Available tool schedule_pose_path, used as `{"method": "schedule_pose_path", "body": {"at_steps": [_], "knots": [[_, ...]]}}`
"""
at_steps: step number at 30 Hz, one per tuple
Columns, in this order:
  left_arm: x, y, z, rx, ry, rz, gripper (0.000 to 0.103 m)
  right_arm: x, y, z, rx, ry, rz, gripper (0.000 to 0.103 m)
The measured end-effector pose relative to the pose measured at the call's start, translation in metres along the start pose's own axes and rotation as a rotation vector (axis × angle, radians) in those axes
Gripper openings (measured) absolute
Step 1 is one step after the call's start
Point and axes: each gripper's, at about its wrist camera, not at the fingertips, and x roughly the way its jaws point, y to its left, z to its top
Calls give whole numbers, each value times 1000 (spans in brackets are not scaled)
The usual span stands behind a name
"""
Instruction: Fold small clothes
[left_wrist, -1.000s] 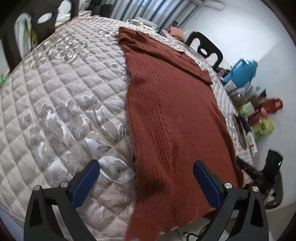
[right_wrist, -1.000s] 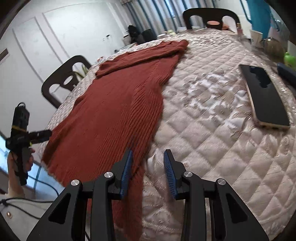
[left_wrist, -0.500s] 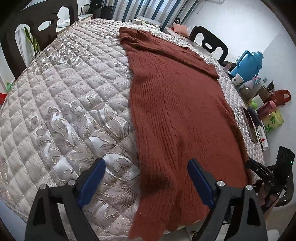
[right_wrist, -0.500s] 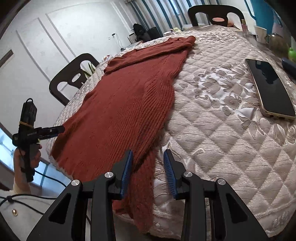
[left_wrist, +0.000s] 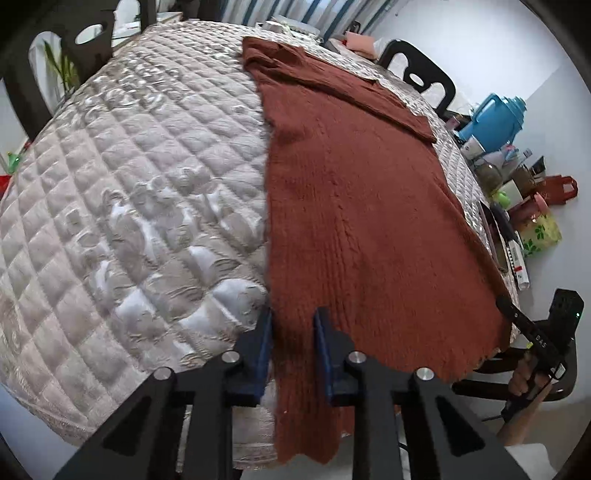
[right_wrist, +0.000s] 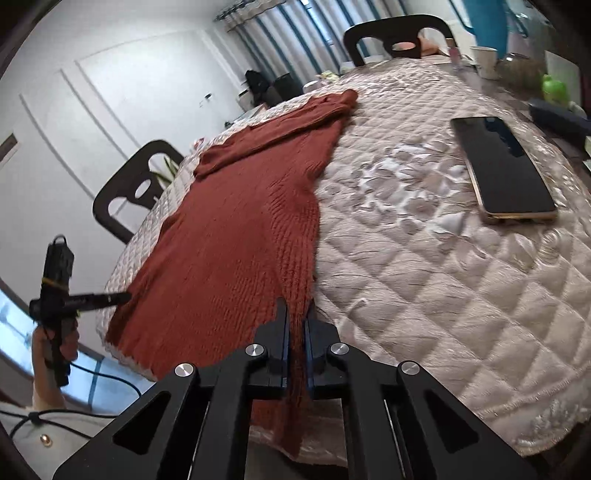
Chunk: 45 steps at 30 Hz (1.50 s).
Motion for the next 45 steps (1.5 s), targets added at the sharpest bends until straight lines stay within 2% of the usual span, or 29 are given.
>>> {"method": "schedule_pose_path", "body": {"at_steps": [3,7,11,13,14,17,20,23,25,26,27,28,30,33,38,41,45], "knots": [[-5,-1,-5,13,-18,16,23,-3,5,1,-31,-36,-71,6],[-8,0,-12,27,-38,55,23,9,9,-2,-65,12,-116,6],[-9,3,-19,-16,-17,11,25,11,4,-9,-42,29,-114,7],[-9,5,-23,-53,17,-52,33,8,-2,-11,-15,39,-70,14],[-10,5,-26,-63,14,-61,35,5,-3,-13,-5,38,-54,19],[-13,-5,-34,-28,19,-29,36,0,1,-21,-11,42,-44,26],[-12,-12,-38,-28,36,-69,44,-2,13,-28,-63,52,-95,26],[-12,-17,-39,-21,50,-91,44,0,26,-32,-143,59,-137,25],[-9,-17,-38,-38,61,-121,42,1,29,-32,-159,68,-144,15],[-7,-17,-38,-43,77,-142,29,0,29,-31,-157,68,-120,7],[-4,-17,-38,-46,97,-169,15,-1,27,-31,-142,64,-96,7],[1,-16,-38,-59,115,-180,14,-2,25,-30,-130,62,-87,7],[0,-17,-39,-45,99,-169,12,-5,20,-29,-97,49,-73,6],[-12,-21,-39,-10,39,-128,12,-13,9,-28,-27,31,-26,6],[-38,-17,-34,-28,-50,-196,12,-24,6,-23,17,-9,60,6],[-48,-16,-36,-60,-83,-261,12,-32,8,-21,43,-32,119,6],[-61,-8,-45,-93,-124,-302,11,-48,2,-21,95,-75,187,5]]}}
